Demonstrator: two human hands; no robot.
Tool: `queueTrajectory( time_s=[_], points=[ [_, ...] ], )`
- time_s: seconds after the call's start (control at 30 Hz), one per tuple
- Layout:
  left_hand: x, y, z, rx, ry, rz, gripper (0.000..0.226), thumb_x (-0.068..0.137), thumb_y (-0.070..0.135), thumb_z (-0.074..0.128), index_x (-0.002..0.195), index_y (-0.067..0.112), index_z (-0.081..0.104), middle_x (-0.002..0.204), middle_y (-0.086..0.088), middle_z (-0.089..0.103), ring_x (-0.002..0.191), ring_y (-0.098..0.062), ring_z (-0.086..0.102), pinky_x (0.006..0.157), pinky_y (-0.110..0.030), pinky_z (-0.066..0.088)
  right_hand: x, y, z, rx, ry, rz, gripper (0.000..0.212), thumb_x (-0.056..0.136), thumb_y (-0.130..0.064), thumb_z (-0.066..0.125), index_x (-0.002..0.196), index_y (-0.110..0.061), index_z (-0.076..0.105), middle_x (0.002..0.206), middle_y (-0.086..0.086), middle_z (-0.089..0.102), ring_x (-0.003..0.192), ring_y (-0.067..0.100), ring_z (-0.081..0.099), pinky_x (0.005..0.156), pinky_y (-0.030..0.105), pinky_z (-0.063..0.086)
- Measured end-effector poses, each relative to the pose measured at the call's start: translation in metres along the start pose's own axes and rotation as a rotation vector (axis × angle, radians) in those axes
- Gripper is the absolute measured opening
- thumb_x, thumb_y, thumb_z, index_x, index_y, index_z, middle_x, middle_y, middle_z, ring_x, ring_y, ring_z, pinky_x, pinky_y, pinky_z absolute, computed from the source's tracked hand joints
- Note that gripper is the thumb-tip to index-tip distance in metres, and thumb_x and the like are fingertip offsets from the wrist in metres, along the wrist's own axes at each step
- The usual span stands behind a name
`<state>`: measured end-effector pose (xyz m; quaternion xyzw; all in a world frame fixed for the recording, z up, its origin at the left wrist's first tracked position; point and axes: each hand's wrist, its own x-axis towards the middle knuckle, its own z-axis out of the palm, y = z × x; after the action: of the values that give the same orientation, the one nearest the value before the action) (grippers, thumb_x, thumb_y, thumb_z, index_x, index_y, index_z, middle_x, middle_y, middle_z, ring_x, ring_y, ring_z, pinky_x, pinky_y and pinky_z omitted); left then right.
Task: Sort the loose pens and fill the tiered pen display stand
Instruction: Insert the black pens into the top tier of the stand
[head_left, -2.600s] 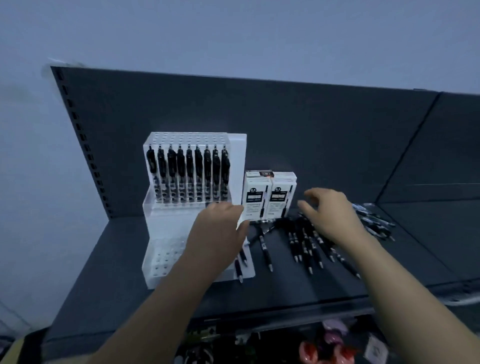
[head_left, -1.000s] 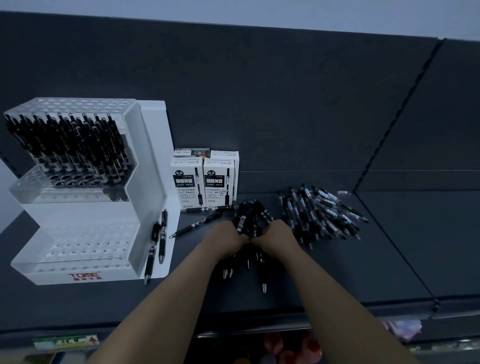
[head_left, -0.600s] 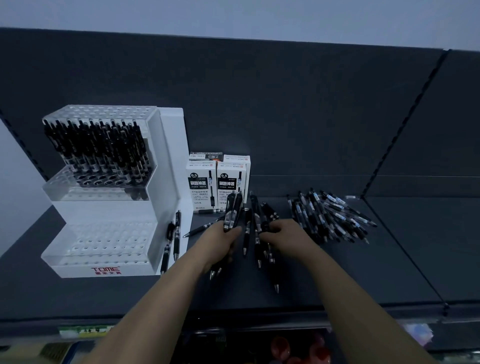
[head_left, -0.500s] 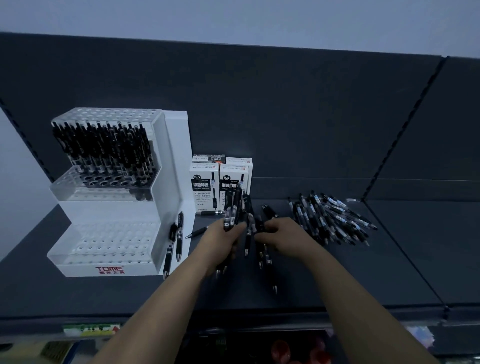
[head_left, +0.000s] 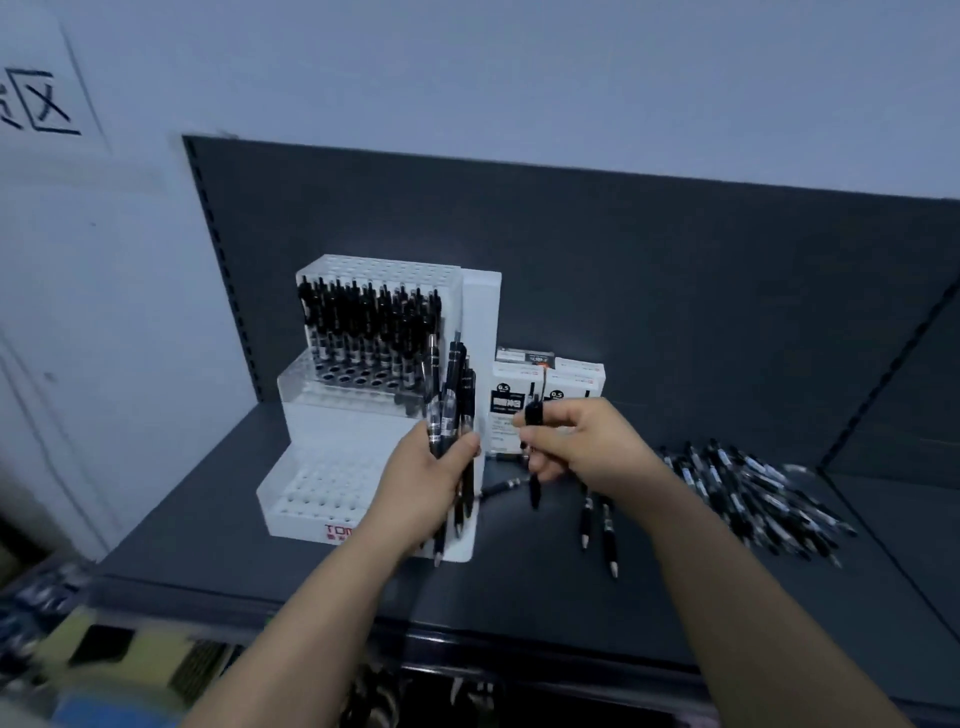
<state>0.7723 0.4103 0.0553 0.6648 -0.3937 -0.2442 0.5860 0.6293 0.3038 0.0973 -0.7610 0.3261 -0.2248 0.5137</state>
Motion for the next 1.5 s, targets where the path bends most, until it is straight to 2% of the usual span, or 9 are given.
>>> queueTrajectory(
  time_s=[0.3, 0.47, 0.6, 0.83, 1.03, 1.17, 1.27, 1.37, 1.5],
  points=[
    [0.017, -0.004, -0.132, 0.167, 0.197, 0.013, 0.019, 0.097, 0.032, 0.052, 0.086, 0.016, 0.053, 0.065, 0.0, 0.051, 0.056, -0.013, 0.046, 0.051, -0.027, 0.035, 0.04, -0.096, 0.085, -0.008, 0.298, -0.266, 0.024, 0.093, -0.017, 0.061, 0.092, 0.007, 0.059, 0.068, 0.015, 0.061, 0.056, 0.013, 0.055, 0.06, 0.032, 0.05],
    [0.045, -0.016, -0.19, 0.269, 0.219, 0.018, 0.017, 0.097, 0.028, 0.051, 0.087, 0.014, 0.052, 0.075, 0.001, 0.056, 0.067, -0.013, 0.051, 0.054, -0.024, 0.033, 0.074, -0.135, 0.134, -0.154, 0.363, -0.315, 0.015, 0.096, -0.017, 0.047, 0.091, -0.024, 0.06, 0.097, 0.018, 0.068, 0.071, 0.026, 0.056, 0.071, 0.042, 0.051],
    [0.066, -0.024, -0.218, 0.302, 0.186, 0.033, 0.011, 0.097, 0.026, 0.052, 0.094, 0.015, 0.054, 0.078, 0.008, 0.056, 0.071, -0.006, 0.051, 0.056, -0.019, 0.033, 0.095, -0.154, 0.163, -0.342, 0.411, -0.328, 0.021, 0.098, -0.016, 0.044, 0.102, -0.009, 0.063, 0.093, 0.017, 0.063, 0.079, 0.031, 0.061, 0.07, 0.036, 0.049],
    [0.084, -0.033, -0.237, 0.273, 0.1, 0.009, 0.014, 0.097, 0.028, 0.052, 0.1, 0.015, 0.056, 0.084, 0.002, 0.059, 0.075, -0.01, 0.053, 0.06, -0.021, 0.037, 0.125, -0.153, 0.186, -0.555, 0.446, -0.253, 0.014, 0.089, -0.01, 0.051, 0.081, 0.001, 0.056, 0.07, 0.007, 0.055, 0.063, 0.018, 0.042, 0.051, 0.018, 0.032],
    [0.093, -0.038, -0.239, 0.249, 0.066, 0.008, 0.017, 0.097, 0.027, 0.052, 0.094, 0.01, 0.054, 0.076, 0.0, 0.053, 0.068, -0.012, 0.049, 0.057, -0.024, 0.036, 0.14, -0.154, 0.188, -0.55, 0.434, -0.171, 0.01, 0.086, -0.006, 0.057, 0.095, -0.009, 0.058, 0.082, 0.006, 0.068, 0.082, 0.024, 0.064, 0.073, 0.034, 0.052],
    [0.1, -0.036, -0.236, 0.247, 0.057, 0.023, 0.016, 0.096, 0.027, 0.052, 0.095, 0.011, 0.055, 0.076, 0.001, 0.054, 0.069, -0.012, 0.05, 0.058, -0.023, 0.037, 0.153, -0.162, 0.193, -0.683, 0.437, -0.129, 0.007, 0.073, -0.002, 0.058, 0.068, -0.001, 0.052, 0.078, 0.022, 0.068, 0.065, 0.034, 0.058, 0.063, 0.035, 0.052],
    [0.104, -0.037, -0.234, 0.225, 0.041, 0.021, 0.016, 0.097, 0.027, 0.052, 0.094, 0.012, 0.054, 0.076, 0.0, 0.053, 0.069, -0.014, 0.05, 0.059, -0.025, 0.038, 0.163, -0.165, 0.196, -0.714, 0.422, -0.088, 0.022, 0.064, 0.001, 0.055, 0.056, -0.016, 0.044, 0.081, 0.024, 0.068, 0.059, 0.04, 0.057, 0.059, 0.038, 0.056],
    [0.107, -0.038, -0.233, 0.211, 0.03, 0.008, 0.016, 0.096, 0.03, 0.053, 0.09, 0.014, 0.053, 0.074, 0.0, 0.053, 0.067, -0.017, 0.05, 0.058, -0.028, 0.038, 0.169, -0.162, 0.199, -0.777, 0.418, -0.041, 0.027, 0.066, 0.003, 0.057, 0.055, -0.014, 0.04, 0.065, 0.02, 0.066, 0.053, 0.027, 0.045, 0.048, 0.026, 0.037],
    [0.109, -0.042, -0.233, 0.211, 0.033, -0.003, 0.017, 0.096, 0.031, 0.053, 0.091, 0.014, 0.055, 0.075, -0.001, 0.056, 0.068, -0.018, 0.053, 0.058, -0.029, 0.04, 0.165, -0.157, 0.203, -0.835, 0.419, -0.014, 0.036, 0.074, 0.001, 0.06, 0.054, -0.012, 0.033, 0.053, 0.006, 0.039, 0.052, 0.024, 0.039, 0.043, 0.024, 0.024]
  ],
)
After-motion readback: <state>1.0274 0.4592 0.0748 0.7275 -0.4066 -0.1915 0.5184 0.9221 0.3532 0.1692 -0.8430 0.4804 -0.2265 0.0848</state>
